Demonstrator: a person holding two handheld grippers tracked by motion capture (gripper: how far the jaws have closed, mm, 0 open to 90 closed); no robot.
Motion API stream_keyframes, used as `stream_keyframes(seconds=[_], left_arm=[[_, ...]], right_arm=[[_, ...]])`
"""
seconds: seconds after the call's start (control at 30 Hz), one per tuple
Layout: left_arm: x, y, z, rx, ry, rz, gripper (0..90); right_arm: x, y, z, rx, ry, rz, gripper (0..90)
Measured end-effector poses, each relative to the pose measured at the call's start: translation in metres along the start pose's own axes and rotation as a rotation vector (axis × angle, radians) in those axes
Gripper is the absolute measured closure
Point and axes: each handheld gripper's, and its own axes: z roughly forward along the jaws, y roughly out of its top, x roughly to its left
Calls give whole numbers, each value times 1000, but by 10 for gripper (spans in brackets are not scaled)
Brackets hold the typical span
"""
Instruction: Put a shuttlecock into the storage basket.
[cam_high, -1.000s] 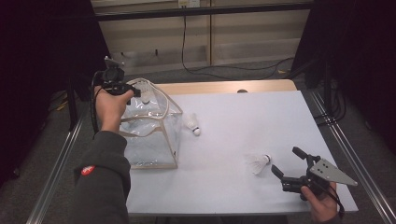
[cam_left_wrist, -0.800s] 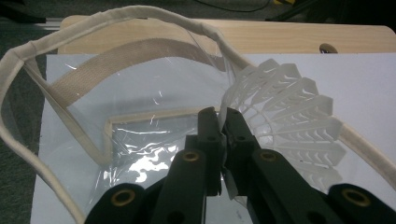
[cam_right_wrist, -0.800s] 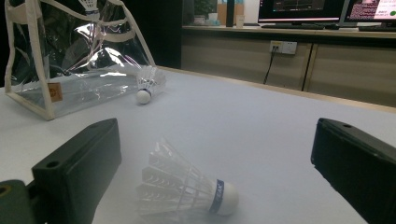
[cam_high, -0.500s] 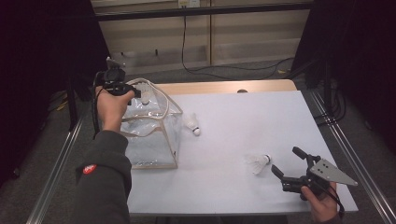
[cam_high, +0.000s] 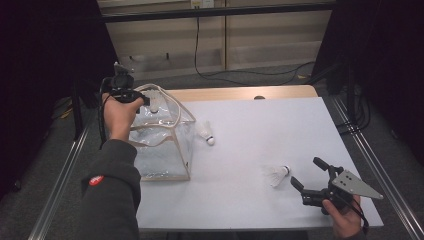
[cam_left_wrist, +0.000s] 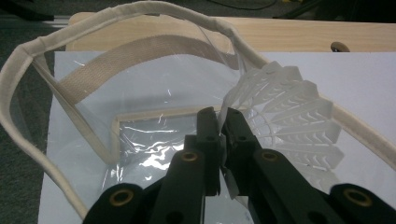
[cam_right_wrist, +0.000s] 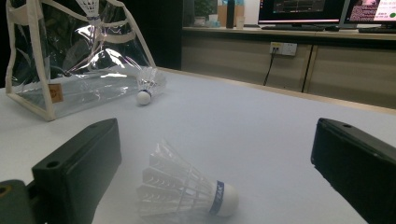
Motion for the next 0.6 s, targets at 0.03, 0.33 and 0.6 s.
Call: stream_keyframes(seconds=[0.03,0.33,0.6], left_arm=[[1,0,0,5,0,2,863],[3,-1,7,25,18,4,860],[6,-3,7,25,25,-10,823]], right_arm=[[0,0,0,3,1,0,17],[0,0,0,2,2,1,16],[0,0,0,2,2,2,16]])
